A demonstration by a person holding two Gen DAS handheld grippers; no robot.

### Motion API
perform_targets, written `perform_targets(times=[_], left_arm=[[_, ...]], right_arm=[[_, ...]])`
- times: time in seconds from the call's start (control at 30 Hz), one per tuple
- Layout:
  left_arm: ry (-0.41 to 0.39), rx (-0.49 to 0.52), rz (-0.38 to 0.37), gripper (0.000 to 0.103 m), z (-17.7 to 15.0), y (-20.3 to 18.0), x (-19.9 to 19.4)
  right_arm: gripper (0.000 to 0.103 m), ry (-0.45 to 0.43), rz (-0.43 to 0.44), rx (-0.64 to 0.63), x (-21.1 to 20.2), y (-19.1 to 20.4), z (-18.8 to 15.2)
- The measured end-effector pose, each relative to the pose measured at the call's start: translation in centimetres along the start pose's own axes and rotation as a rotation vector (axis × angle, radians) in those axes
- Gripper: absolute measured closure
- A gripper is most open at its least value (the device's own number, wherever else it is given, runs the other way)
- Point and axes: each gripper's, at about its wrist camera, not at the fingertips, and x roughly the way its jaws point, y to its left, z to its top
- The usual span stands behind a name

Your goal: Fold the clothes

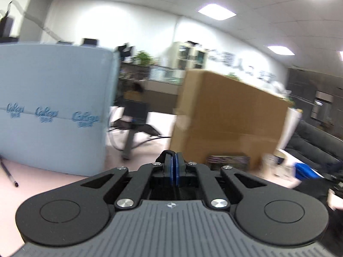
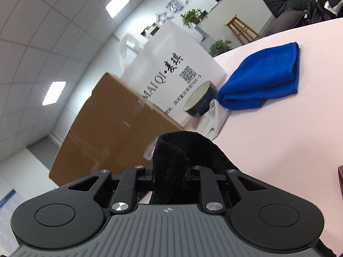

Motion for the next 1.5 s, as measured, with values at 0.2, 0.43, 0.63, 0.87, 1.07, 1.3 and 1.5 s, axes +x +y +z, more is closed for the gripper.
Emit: perform_targets(times=[0.2,0.43,0.63,0.87,1.07,1.3,1.5], left_arm=[[0.2,-0.02,0.1,0.101,-6.1,1.8,3.8],[0.072,-0.021,0.174,0.032,-6.8,2.3,1.4],[-0.155,0.176,0.189,0.021,-5.0,-1.4,-4.6],[-0.075,0.834,-0.164,0.025,-9.7,-13.9,-4.5],[0.127,1.119,-0.193,0.077,-13.7,-17.5,-1.0],[0.064,0.961,-0.142,0.094,-11.2,-16.4,-3.5],[0.213,0.994,-0.151,0.092,-14.2,-15.8,-3.5]], right_arm=[[0.085,0.064,-0.182,-0.103,1.8,-2.1,-1.8],[0.02,0.046,-0.168,-0.17,1.1,-0.9,-2.1],[0.004,-0.044,-0.236,-0.292,-2.3,1.4,-1.9],[0.004,-0.142,-0.338,-0.337,-5.5,1.8,-2.9],[0.001,-0.084,-0.252,-0.384,-5.3,2.3,-4.1],[0.001,0.024,-0.37,-0.356,-3.3,0.4,-4.7],[0.0,0.025,-0.372,-0.311,-3.6,-0.3,-4.6]])
